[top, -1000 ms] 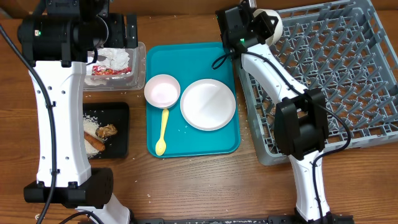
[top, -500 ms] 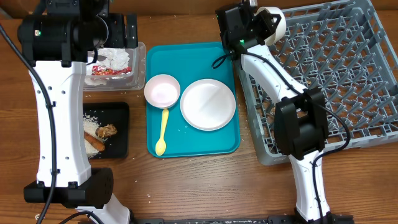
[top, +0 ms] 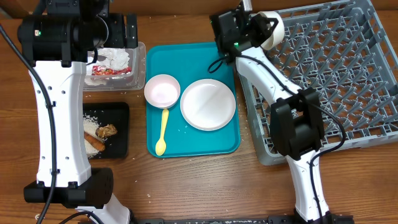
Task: Sort waste into correct bins and load items into the dishwasher
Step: 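Carry the white bowl with the right gripper into the rack's top-left corner, then reach the right gripper to the pink bowl on the teal tray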
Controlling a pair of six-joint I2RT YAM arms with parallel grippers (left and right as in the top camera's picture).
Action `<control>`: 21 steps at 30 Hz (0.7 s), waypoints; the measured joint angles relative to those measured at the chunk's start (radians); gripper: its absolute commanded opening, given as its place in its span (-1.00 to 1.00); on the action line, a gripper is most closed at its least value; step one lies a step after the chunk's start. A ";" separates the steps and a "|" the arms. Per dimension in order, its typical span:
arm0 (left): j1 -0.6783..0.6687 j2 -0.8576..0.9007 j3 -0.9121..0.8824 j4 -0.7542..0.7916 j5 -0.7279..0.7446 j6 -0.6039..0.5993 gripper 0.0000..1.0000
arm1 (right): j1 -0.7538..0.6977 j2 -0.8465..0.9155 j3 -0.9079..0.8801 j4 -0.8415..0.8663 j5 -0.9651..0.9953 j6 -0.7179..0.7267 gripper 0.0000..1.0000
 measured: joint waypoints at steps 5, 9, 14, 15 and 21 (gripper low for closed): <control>0.000 0.000 0.000 0.000 0.000 0.000 1.00 | 0.029 0.000 0.000 -0.009 0.047 -0.003 -0.91; 0.000 0.000 0.000 0.000 0.000 0.000 1.00 | 0.055 0.000 0.000 -0.008 0.065 -0.009 -0.60; 0.000 0.000 0.000 0.000 0.000 0.000 1.00 | 0.100 0.001 -0.001 -0.008 0.064 -0.003 -0.24; 0.000 0.000 0.000 0.000 0.000 0.000 1.00 | 0.106 0.001 -0.001 -0.008 0.063 -0.007 -0.08; 0.000 0.000 0.000 0.000 0.000 0.000 1.00 | 0.134 0.001 -0.008 -0.009 0.051 -0.012 0.65</control>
